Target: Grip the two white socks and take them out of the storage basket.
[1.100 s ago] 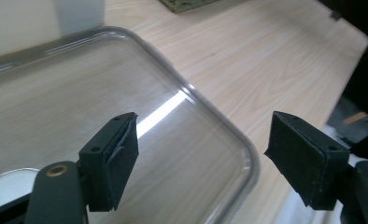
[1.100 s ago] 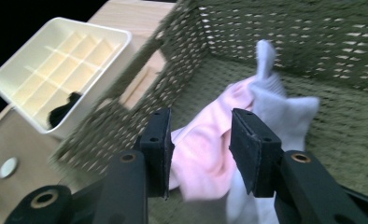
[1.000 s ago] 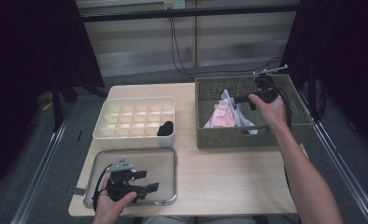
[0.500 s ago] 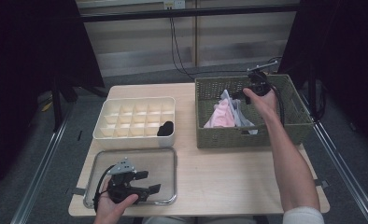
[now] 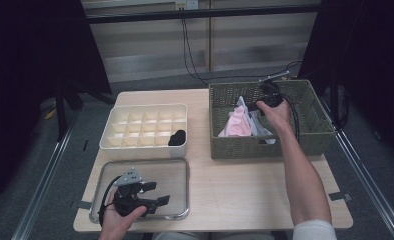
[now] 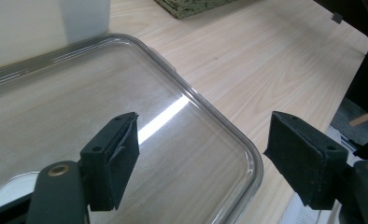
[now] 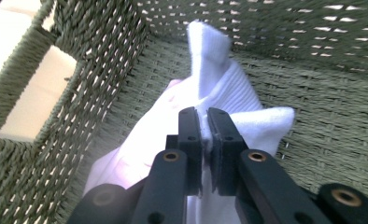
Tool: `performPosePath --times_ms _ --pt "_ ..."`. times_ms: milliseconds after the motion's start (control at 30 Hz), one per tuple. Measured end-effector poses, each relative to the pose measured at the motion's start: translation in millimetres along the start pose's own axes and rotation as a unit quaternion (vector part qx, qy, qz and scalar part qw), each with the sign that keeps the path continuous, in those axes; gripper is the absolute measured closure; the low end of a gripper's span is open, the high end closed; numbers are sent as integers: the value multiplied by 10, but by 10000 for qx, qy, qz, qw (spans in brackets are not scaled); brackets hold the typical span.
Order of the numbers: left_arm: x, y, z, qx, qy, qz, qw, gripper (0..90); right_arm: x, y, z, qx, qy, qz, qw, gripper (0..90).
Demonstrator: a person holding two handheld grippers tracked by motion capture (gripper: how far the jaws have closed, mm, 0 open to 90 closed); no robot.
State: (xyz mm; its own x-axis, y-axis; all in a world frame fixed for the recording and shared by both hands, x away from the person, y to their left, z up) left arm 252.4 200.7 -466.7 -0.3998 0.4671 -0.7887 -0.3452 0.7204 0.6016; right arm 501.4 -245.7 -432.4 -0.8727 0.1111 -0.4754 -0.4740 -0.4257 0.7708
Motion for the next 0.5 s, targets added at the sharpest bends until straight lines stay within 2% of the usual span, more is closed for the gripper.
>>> performPosePath --times_ms 100,333,500 --pt "1 5 16 -14 4 -11 10000 250 1 44 -9 -88 -67 -40 9999 859" --pt "-5 -6 28 -28 26 -29 10000 252 6 197 7 -539 -177 -309 9979 862" --pt "-4 -16 26 -29 15 -21 10000 252 -3 338 5 -670 -205 -489 9963 862"
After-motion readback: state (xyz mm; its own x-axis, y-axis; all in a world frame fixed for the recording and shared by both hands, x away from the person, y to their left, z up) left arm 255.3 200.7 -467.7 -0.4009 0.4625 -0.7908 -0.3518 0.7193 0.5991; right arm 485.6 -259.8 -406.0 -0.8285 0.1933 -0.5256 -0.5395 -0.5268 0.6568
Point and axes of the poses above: each handheld gripper's, and its own axes: y roughly backward along the jaws, x roughly out of its underside, z roughly to its left, the point moved 2 cm from there along -y, roughly forward along the jaws, and after that the axes turned 12 degrees about -y, right-handed, at the moved point
